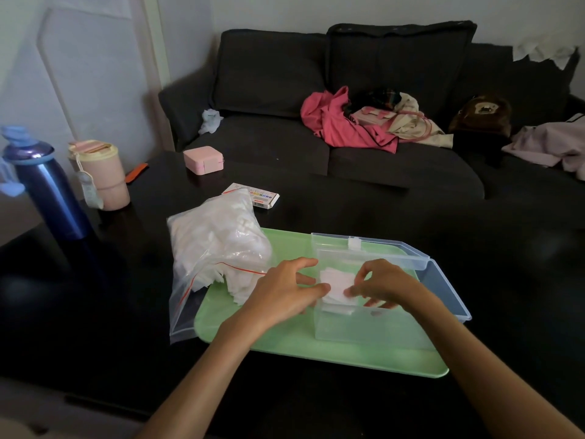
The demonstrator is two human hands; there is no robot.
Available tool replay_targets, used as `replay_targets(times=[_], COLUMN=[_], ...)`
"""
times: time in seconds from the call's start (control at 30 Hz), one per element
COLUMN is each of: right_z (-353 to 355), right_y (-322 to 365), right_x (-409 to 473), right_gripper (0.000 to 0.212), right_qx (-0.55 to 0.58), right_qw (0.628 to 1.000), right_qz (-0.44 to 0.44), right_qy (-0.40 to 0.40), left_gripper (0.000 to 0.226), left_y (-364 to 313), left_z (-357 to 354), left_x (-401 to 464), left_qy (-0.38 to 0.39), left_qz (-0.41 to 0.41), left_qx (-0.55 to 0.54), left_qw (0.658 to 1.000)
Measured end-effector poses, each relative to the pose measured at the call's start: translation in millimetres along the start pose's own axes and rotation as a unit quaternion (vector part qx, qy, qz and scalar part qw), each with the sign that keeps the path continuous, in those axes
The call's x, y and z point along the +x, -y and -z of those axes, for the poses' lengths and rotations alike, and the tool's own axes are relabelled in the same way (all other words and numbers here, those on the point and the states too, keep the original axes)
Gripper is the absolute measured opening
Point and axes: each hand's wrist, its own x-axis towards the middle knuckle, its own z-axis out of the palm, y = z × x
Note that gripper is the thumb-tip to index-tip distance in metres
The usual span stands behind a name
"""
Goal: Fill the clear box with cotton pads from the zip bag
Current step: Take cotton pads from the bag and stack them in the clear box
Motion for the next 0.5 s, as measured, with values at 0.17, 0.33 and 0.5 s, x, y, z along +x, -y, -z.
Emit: replay_targets(times=[0.17, 0.33, 0.5], right_z=[-16.0, -19.1, 11.0], right_y=[2.3, 3.8, 13.8], right_x=[8.9, 10.7, -15.2], right_gripper=[0.015, 0.013, 0.007], right_qx=[0.025, 0.0, -0.053], right_qw=[0.998, 0.998, 0.996], right_qz=[0.033, 0.043, 0.052], right_qy=[-0.053, -0.048, -0.055], left_gripper=[0.06, 0.059, 0.039], left_y=[1.4, -0.5, -2.0], left_z=[1.9, 2.8, 36.0], left_x=[0.3, -5.5, -23.4], left_qy=[0.036, 0.05, 0.055], left_qz=[0.021, 0.022, 0.004], left_qx=[-0.074, -0.097, -0.098], left_qw=[0.996, 0.994, 0.994])
